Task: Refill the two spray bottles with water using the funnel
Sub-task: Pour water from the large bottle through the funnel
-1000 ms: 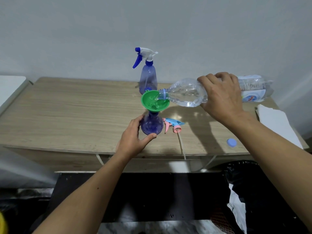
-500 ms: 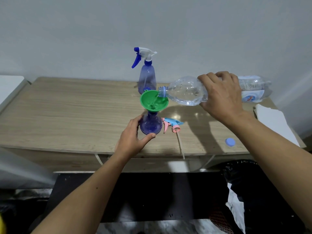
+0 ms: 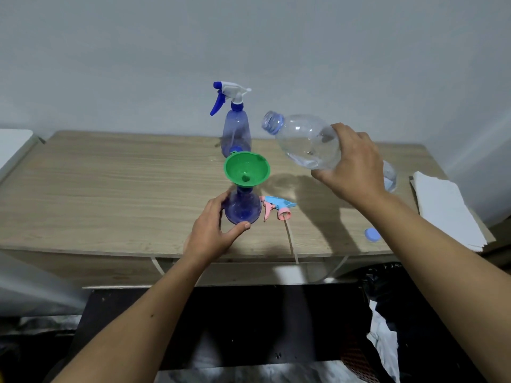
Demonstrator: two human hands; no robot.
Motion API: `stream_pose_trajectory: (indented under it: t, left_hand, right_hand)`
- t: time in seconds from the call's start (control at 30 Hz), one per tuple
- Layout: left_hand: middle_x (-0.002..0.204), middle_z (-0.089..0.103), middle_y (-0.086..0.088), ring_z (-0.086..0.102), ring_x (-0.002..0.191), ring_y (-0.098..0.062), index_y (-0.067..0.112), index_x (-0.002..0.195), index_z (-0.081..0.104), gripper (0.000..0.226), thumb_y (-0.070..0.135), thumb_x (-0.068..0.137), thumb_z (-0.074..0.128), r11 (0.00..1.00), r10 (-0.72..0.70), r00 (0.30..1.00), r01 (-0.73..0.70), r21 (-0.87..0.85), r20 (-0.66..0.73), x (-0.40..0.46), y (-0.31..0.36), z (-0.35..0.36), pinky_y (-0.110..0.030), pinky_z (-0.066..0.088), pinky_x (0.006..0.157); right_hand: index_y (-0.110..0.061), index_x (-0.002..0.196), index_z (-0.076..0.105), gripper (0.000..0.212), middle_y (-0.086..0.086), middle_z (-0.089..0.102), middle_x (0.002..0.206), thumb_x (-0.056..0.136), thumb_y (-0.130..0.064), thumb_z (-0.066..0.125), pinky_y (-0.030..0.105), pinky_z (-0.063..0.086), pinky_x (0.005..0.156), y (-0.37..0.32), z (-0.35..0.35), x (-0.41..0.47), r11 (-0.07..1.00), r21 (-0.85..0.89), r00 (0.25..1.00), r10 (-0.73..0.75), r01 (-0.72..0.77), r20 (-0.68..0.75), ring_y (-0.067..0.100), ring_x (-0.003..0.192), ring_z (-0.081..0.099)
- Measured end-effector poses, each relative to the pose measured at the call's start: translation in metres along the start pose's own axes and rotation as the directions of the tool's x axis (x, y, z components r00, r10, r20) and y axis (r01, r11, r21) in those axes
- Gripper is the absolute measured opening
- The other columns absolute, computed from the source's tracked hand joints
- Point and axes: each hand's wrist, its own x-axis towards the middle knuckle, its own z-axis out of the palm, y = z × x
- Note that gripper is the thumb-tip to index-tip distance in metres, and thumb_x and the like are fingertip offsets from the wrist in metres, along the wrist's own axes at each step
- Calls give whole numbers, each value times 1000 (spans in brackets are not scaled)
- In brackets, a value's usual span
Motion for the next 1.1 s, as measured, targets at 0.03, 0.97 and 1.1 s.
stream_pose_trajectory:
  t: [0.03, 0.97, 1.1]
  left_hand:
    - [140, 60, 9, 59, 124, -5, 24, 152, 51, 87, 47, 79, 92, 1000, -5, 1000, 5, -1, 1, 0, 0, 0, -26, 48, 105]
    - [142, 54, 21, 53, 124, 5, 35, 155, 46, 89, 52, 79, 91, 998, -58, 998, 59, -32, 31, 1, -1, -1, -23, 43, 104]
    - [146, 57, 14, 55, 127, 0, 33, 155, 46, 91, 54, 79, 90, 998, -58, 998, 59, -31, 31, 2, 0, -1, -28, 46, 107]
  right_hand:
    - [-22, 123, 58, 60, -10, 68, 117, 69, -30, 84, 40, 45, 84, 1, 0, 1, 997, 67, 999, 43, -42, -9, 31, 102, 57]
    - [-25, 123, 59, 72, -19, 69, 108, 61, -35, 95, 38, 56, 97, 13, 37, 30, 645, 693, 818, 558, -322, -139, 12, 106, 69]
    - [-28, 128, 55, 80, -16, 68, 115, 60, -41, 96, 40, 55, 100, 18, 37, 29, 639, 693, 818, 561, -334, -124, 12, 111, 67]
